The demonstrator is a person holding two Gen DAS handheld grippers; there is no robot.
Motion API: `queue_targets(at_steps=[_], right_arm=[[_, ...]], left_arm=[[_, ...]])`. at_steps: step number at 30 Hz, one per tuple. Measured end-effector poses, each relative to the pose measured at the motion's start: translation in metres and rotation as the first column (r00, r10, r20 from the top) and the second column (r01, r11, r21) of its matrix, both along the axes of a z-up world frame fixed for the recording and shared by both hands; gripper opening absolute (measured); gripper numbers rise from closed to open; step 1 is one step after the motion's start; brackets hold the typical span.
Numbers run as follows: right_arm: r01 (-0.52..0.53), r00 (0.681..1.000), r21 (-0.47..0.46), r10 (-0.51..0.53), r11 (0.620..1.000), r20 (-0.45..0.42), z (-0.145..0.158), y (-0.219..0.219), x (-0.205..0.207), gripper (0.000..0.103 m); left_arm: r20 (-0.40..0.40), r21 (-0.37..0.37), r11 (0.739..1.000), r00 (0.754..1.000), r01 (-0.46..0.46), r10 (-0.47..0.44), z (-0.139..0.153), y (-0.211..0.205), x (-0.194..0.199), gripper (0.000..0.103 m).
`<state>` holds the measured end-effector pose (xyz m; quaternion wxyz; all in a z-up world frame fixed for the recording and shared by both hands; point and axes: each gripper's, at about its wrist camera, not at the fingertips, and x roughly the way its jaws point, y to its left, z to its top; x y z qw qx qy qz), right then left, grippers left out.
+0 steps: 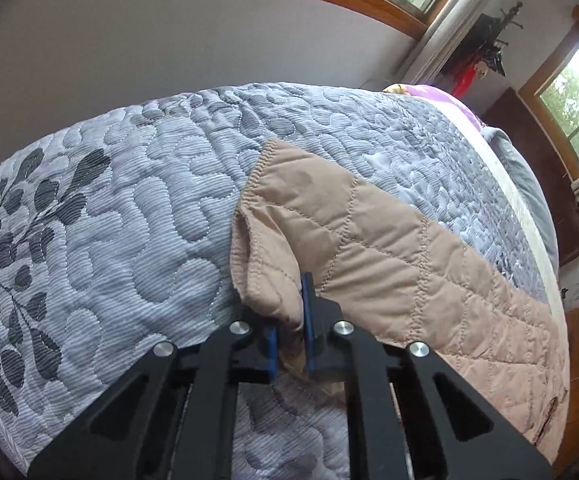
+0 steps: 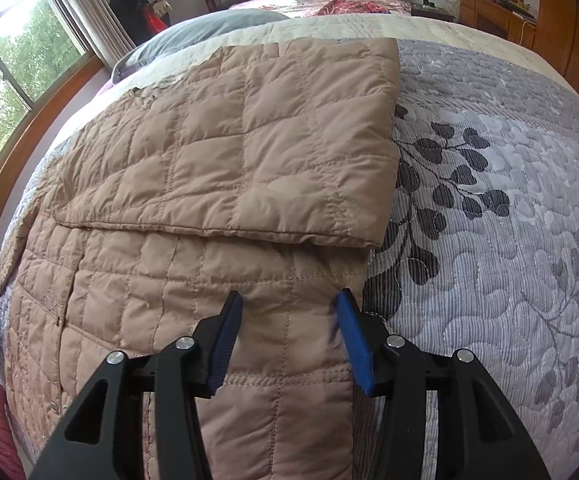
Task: Fold large clothes
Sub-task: 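Move the left tool to the coat's side edge and grasp it, then lift the side edge over the coat body with the left tool, release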
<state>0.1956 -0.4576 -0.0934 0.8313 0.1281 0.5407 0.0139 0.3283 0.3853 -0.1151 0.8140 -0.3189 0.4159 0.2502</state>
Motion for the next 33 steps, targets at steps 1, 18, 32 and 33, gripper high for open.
queue_targets(at_steps=[1, 18, 32, 33], right_arm=[[-0.001, 1.0, -0.001, 0.001, 1.0, 0.001, 0.0, 0.0, 0.0, 0.051], [-0.02, 0.999, 0.053, 0.018, 0.998, 0.041, 0.028, 0.007, -0.012, 0.051], [-0.041, 0.998, 0.063, 0.039, 0.997, 0.043, 0.027, 0.012, -0.014, 0.051], [-0.042, 0.998, 0.062, 0.039, 0.997, 0.042, 0.026, 0.012, -0.014, 0.051]], left_arm=[[-0.006, 0.022, 1.0, 1.0, 0.011, -0.011, -0.001, -0.002, 0.003, 0.008], [0.202, 0.215, 0.934, 0.922, 0.287, -0.33, 0.115, -0.151, 0.011, 0.003], [0.113, 0.283, 0.695, 0.696, 0.661, -0.709, 0.095, -0.382, 0.051, 0.003], [0.103, 0.279, 0.683, 0.686, 0.675, -0.72, 0.089, -0.393, 0.053, 0.003]])
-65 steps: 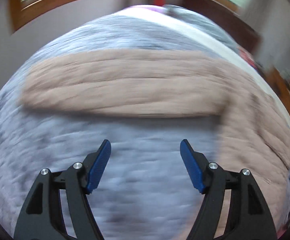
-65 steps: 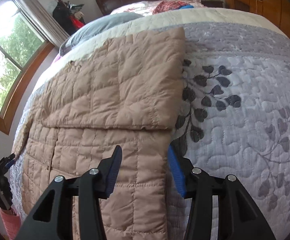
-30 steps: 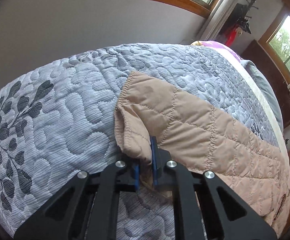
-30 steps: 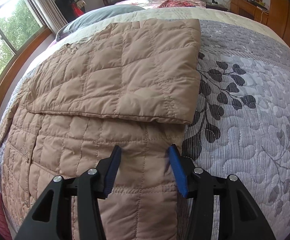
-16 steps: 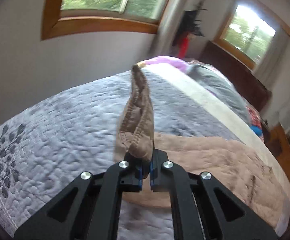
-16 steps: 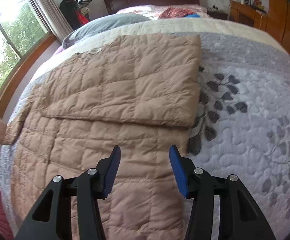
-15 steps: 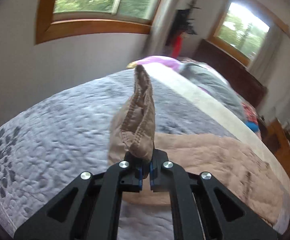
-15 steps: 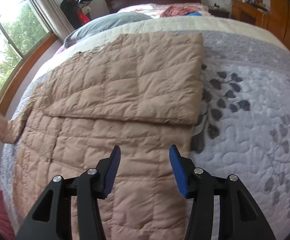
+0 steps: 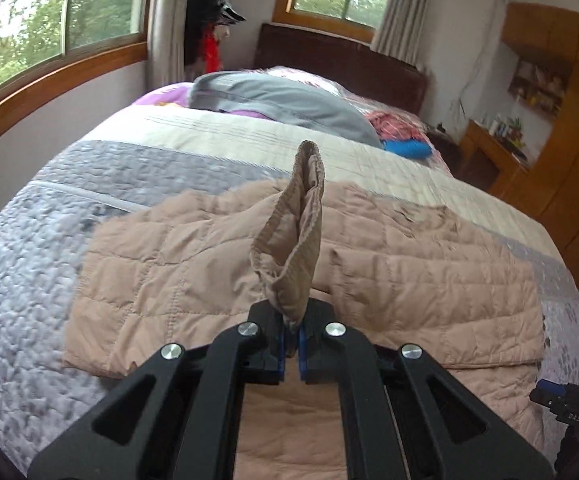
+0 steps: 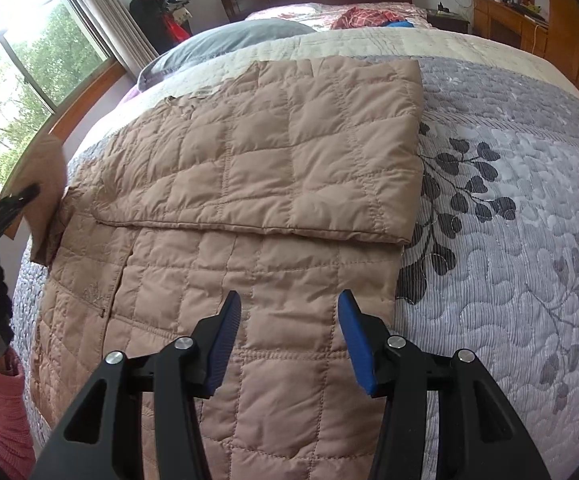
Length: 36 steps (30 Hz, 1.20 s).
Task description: Fold large clothes
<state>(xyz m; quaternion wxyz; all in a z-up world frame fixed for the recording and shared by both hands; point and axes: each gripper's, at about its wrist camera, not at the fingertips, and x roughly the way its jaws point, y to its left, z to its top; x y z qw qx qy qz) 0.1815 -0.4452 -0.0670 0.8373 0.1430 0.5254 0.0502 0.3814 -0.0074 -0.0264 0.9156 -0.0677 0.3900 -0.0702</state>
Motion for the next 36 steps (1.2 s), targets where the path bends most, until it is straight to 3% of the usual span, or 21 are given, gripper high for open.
queue_targets(at_steps=[5, 10, 12, 14, 16, 17, 19, 20, 23, 25, 27, 32, 36], right_arm=[[-0.003, 1.0, -0.002, 0.003, 1.0, -0.015, -0.006, 0.002, 0.002, 0.051], [-0.009, 1.0, -0.004, 0.009, 1.0, -0.026, -0.013, 0.004, 0.005, 0.051], [-0.009, 1.0, -0.002, 0.009, 1.0, -0.029, -0.015, 0.003, 0.006, 0.051], [-0.01, 1.0, -0.005, 0.01, 1.0, -0.029, -0.015, 0.003, 0.006, 0.051], [-0.012, 1.0, -0.014, 0.012, 1.0, -0.027, -0.015, 0.004, 0.006, 0.051], [-0.015, 1.0, -0.023, 0.014, 1.0, -0.025, -0.015, 0.005, 0.006, 0.051], [-0.013, 1.0, -0.033, 0.012, 0.999, -0.024, -0.013, 0.008, 0.005, 0.051], [-0.016, 1.0, -0.029, 0.015, 0.999, -0.023, -0.011, 0.009, 0.005, 0.051], [-0.042, 0.999, 0.004, 0.042, 0.999, -0.009, 0.002, 0.02, 0.005, 0.051], [-0.075, 0.997, 0.008, 0.075, 0.997, 0.0, 0.013, 0.035, 0.008, 0.051], [-0.113, 0.994, 0.023, 0.113, 0.993, -0.005, 0.022, 0.054, 0.017, 0.051], [-0.205, 0.978, 0.052, 0.207, 0.977, -0.038, 0.033, 0.117, 0.054, 0.051], [-0.251, 0.963, 0.071, 0.256, 0.966, -0.088, 0.025, 0.168, 0.09, 0.05]], left_arm=[[-0.034, 0.014, 0.998, 0.998, 0.056, -0.055, -0.021, -0.032, 0.006, 0.003], [-0.131, 0.009, 0.991, 0.982, 0.137, -0.135, -0.047, -0.057, 0.016, 0.006], [-0.161, -0.008, 0.986, 0.973, 0.167, -0.166, -0.055, -0.058, 0.017, 0.011], [-0.159, -0.042, 0.98, 0.967, 0.196, -0.201, -0.054, -0.057, 0.012, 0.026], [-0.147, -0.126, 0.958, 0.95, 0.257, -0.275, -0.049, -0.053, 0.001, 0.043], [-0.136, -0.194, 0.934, 0.934, 0.301, -0.33, -0.045, -0.05, -0.005, 0.048], [-0.124, -0.306, 0.878, 0.899, 0.367, -0.419, -0.038, -0.044, -0.016, 0.05], [-0.116, -0.331, 0.866, 0.894, 0.376, -0.433, -0.034, -0.037, -0.02, 0.05], [-0.103, -0.237, 0.913, 0.926, 0.331, -0.363, -0.023, -0.01, -0.03, 0.05], [-0.116, -0.053, 0.978, 0.971, 0.202, -0.207, -0.023, 0.017, -0.026, 0.049], [-0.152, 0.085, 0.994, 0.987, 0.071, -0.057, -0.03, 0.04, -0.015, 0.048], [-0.217, 0.137, 0.99, 0.974, -0.038, 0.067, -0.057, 0.073, 0.011, 0.047], [-0.268, 0.102, 0.994, 0.962, -0.028, 0.054, -0.078, 0.075, 0.025, 0.047]])
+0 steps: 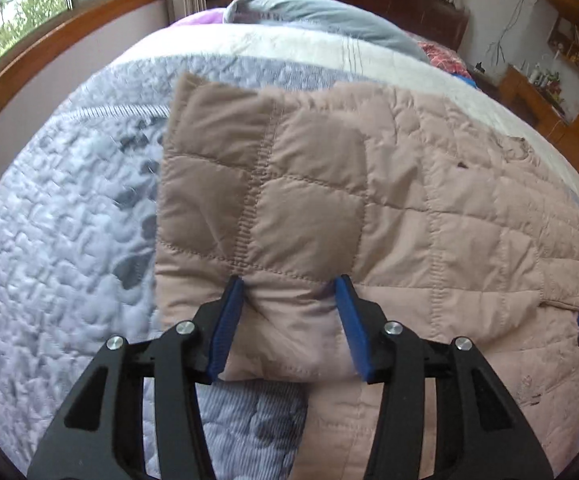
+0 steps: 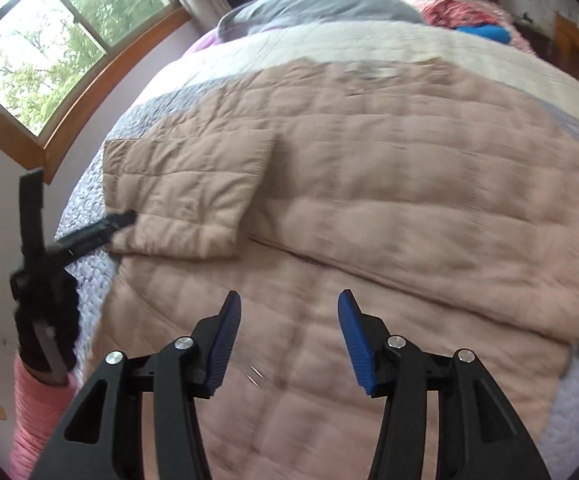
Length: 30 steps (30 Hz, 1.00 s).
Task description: Fold large clothes
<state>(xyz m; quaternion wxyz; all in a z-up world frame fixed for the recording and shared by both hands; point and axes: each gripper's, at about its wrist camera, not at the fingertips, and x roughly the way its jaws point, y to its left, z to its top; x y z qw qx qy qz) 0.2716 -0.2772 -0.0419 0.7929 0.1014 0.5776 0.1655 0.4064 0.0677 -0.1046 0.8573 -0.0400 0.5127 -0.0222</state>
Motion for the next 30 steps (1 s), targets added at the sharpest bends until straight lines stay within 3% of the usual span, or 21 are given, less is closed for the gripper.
queue_targets(at_steps=[6, 8, 10, 12, 15, 18, 23, 30], right_arm=[[-0.014, 0.997, 0.023, 0.015, 1.0, -0.071, -0.021, 0.04, 0.042, 0.047], [-0.021, 0.995, 0.048, 0.026, 0.999, -0.1, -0.031, 0.051, 0.053, 0.039], [-0.024, 0.993, 0.061, 0.031, 0.998, -0.113, -0.037, 0.058, 0.059, 0.022], [-0.031, 0.994, 0.068, 0.038, 0.997, -0.106, -0.038, 0.061, 0.061, 0.012], [-0.045, 0.998, 0.095, 0.05, 0.994, -0.046, -0.017, 0.054, 0.056, 0.009], [-0.057, 0.996, 0.109, 0.05, 0.992, 0.067, 0.026, 0.037, 0.045, 0.009], [0.004, 0.966, 0.02, -0.009, 1.0, 0.257, 0.089, -0.007, 0.021, 0.009], [0.154, 0.95, -0.055, -0.133, 0.986, 0.282, 0.098, -0.086, 0.001, 0.007]], left_arm=[[-0.001, -0.028, 1.0, 1.0, 0.002, -0.002, -0.005, 0.003, 0.01, 0.047], [0.0, -0.038, 0.999, 1.0, 0.005, -0.005, -0.005, 0.01, 0.009, 0.047], [0.003, -0.044, 0.999, 1.0, 0.009, -0.009, -0.001, 0.006, 0.001, 0.047], [0.004, -0.049, 0.999, 1.0, 0.014, -0.014, 0.003, 0.009, -0.003, 0.047], [0.035, -0.09, 0.996, 0.999, 0.02, -0.017, 0.017, 0.012, -0.01, 0.046], [0.109, -0.119, 0.993, 0.994, 0.001, 0.012, 0.041, 0.016, -0.016, 0.046], [0.197, -0.128, 0.992, 0.98, 0.018, 0.008, 0.07, 0.004, -0.02, 0.046], [0.186, -0.091, 0.99, 0.979, 0.104, -0.085, 0.063, -0.046, -0.007, 0.046]])
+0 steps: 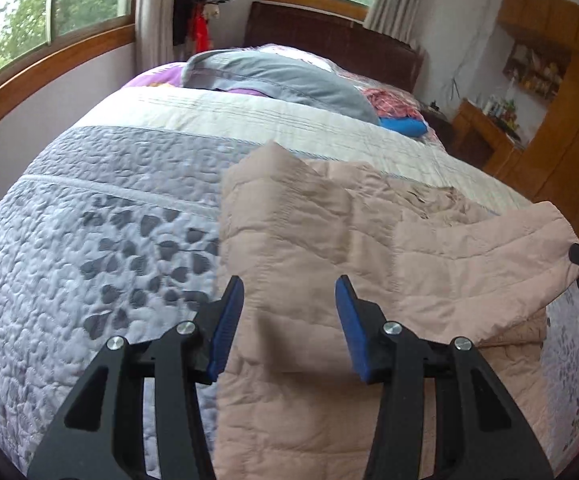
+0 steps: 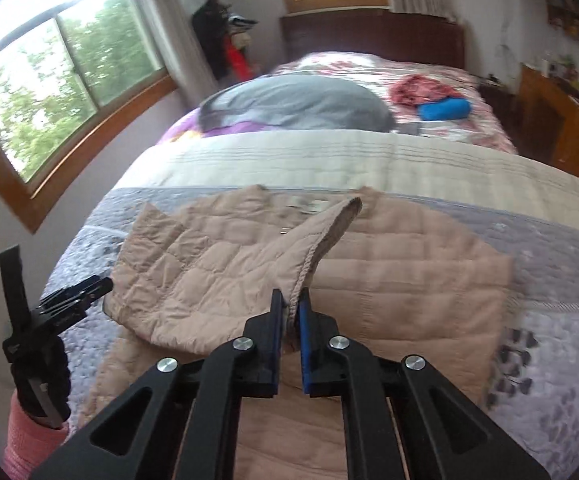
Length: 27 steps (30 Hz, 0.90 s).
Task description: Fold large clothes
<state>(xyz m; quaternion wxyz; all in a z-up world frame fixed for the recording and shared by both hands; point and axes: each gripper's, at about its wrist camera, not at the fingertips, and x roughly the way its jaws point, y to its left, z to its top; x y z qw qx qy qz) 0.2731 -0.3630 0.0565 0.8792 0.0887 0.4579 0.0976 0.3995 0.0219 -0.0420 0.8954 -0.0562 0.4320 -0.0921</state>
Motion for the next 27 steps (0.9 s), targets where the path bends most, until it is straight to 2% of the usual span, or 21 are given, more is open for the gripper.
queue_targets(at_steps=[5, 11, 16, 20, 21, 24, 27], right_arm=[[0.1, 0.993, 0.028, -0.098, 0.995, -0.059, -0.031, -0.067, -0.007, 0.007], [0.164, 0.973, 0.055, -0.153, 0.985, -0.172, -0.09, -0.095, -0.003, 0.007], [0.175, 0.96, 0.076, -0.153, 0.982, -0.232, -0.13, -0.101, -0.004, 0.009], [0.178, 0.962, 0.049, -0.164, 0.983, -0.218, -0.125, -0.1, -0.011, 0.014], [0.188, 0.963, 0.027, -0.179, 0.982, -0.203, -0.119, -0.101, -0.016, 0.018], [0.218, 0.969, -0.036, -0.22, 0.975, -0.115, -0.089, -0.102, -0.029, 0.019], [0.183, 0.98, -0.001, -0.182, 0.983, -0.08, -0.065, -0.092, -0.034, 0.019]], left_arm=[[-0.04, 0.043, 0.998, 0.998, 0.05, -0.048, -0.02, -0.033, 0.016, 0.046], [-0.111, 0.092, 0.994, 0.992, 0.063, -0.053, -0.058, -0.049, 0.035, 0.047], [-0.095, 0.142, 0.986, 0.993, 0.081, -0.068, -0.073, -0.056, 0.034, 0.048], [-0.088, 0.153, 0.984, 0.993, 0.093, -0.08, -0.069, -0.056, 0.031, 0.048], [-0.092, 0.152, 0.984, 0.993, 0.093, -0.079, -0.065, -0.055, 0.029, 0.048], [-0.056, 0.13, 0.988, 0.995, 0.089, -0.082, -0.04, -0.052, 0.02, 0.048], [-0.027, 0.127, 0.987, 0.995, 0.097, -0.095, -0.022, -0.061, 0.014, 0.05]])
